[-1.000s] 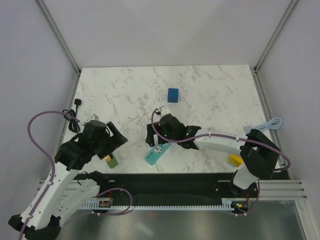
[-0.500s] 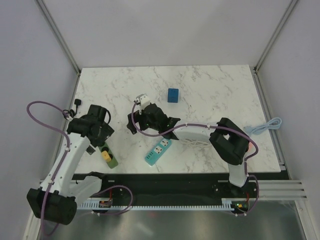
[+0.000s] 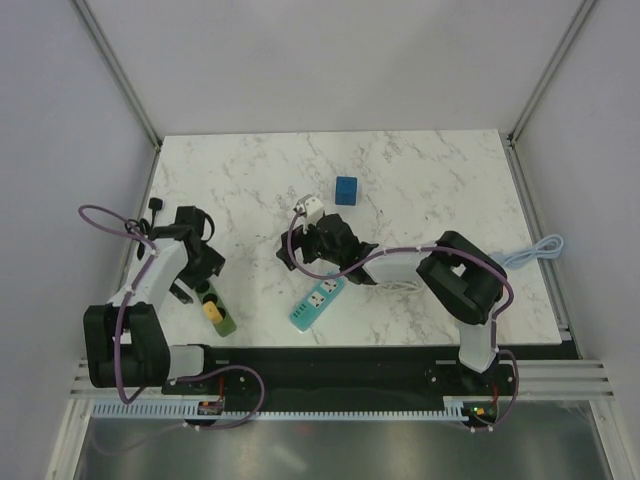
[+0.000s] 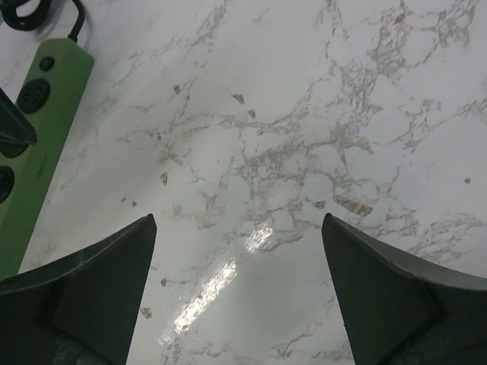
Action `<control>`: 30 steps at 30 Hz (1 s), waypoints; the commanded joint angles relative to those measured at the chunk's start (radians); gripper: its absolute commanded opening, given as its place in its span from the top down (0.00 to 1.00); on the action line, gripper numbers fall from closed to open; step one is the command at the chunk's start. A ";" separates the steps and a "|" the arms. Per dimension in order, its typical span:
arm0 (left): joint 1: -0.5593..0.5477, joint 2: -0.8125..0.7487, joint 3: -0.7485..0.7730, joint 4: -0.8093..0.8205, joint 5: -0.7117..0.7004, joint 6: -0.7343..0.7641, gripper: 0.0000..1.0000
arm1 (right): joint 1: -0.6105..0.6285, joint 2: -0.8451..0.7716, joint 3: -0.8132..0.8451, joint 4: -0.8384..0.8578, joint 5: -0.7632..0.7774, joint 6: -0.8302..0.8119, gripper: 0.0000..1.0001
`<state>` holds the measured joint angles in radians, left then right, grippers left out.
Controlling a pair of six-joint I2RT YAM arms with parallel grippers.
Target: Pull the plug off the socket
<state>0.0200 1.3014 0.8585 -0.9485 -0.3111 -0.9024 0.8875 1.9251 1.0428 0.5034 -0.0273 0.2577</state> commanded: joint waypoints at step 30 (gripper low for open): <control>-0.156 0.236 0.031 0.269 0.030 0.016 0.98 | -0.009 -0.040 -0.017 0.158 -0.059 0.012 0.02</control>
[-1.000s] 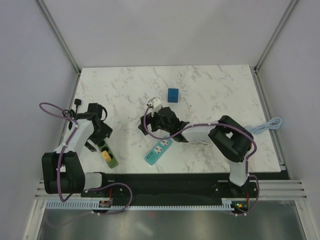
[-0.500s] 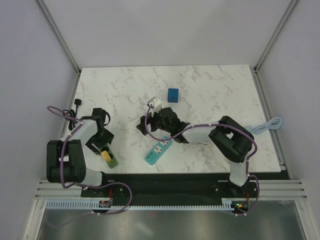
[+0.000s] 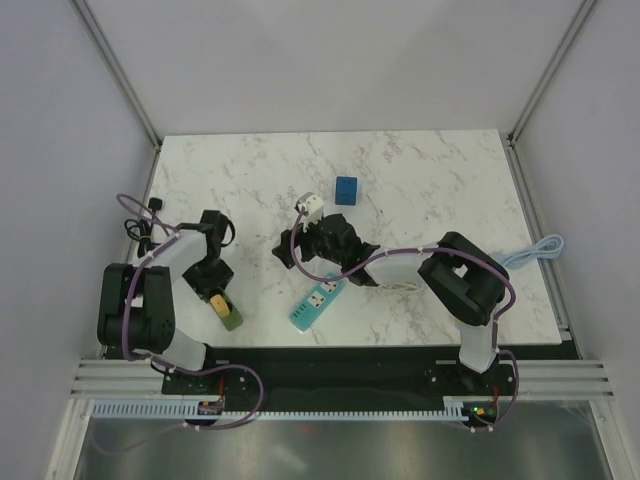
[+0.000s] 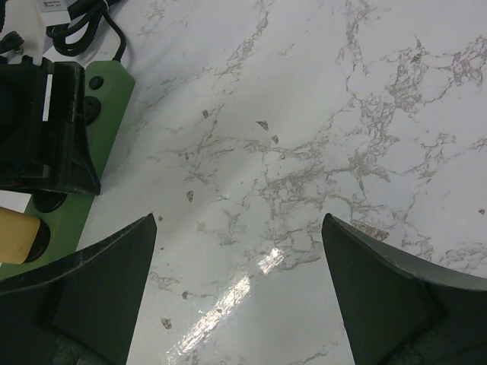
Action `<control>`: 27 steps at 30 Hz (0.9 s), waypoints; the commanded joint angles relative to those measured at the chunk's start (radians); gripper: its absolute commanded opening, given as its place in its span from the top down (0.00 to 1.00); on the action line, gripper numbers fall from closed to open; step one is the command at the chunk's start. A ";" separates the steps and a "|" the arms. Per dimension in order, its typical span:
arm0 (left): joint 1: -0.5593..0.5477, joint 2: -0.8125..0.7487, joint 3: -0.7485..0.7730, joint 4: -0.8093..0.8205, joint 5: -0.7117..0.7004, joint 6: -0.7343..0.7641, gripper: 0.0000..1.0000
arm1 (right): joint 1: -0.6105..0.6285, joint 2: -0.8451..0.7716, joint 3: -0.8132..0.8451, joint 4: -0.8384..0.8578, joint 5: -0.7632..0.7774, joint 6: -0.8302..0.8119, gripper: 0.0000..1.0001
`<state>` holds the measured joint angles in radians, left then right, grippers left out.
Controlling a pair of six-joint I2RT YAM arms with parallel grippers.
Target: Pull the plug off the socket
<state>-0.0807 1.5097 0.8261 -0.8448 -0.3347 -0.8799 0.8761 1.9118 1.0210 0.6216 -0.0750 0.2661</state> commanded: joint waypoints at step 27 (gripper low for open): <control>-0.152 -0.227 0.194 -0.053 -0.020 -0.001 0.00 | 0.001 0.001 0.048 -0.028 0.001 -0.002 0.02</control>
<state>-0.2325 1.3575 1.0012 -0.8368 -0.3393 -0.8436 0.8761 1.9121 1.0321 0.5964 -0.0731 0.2661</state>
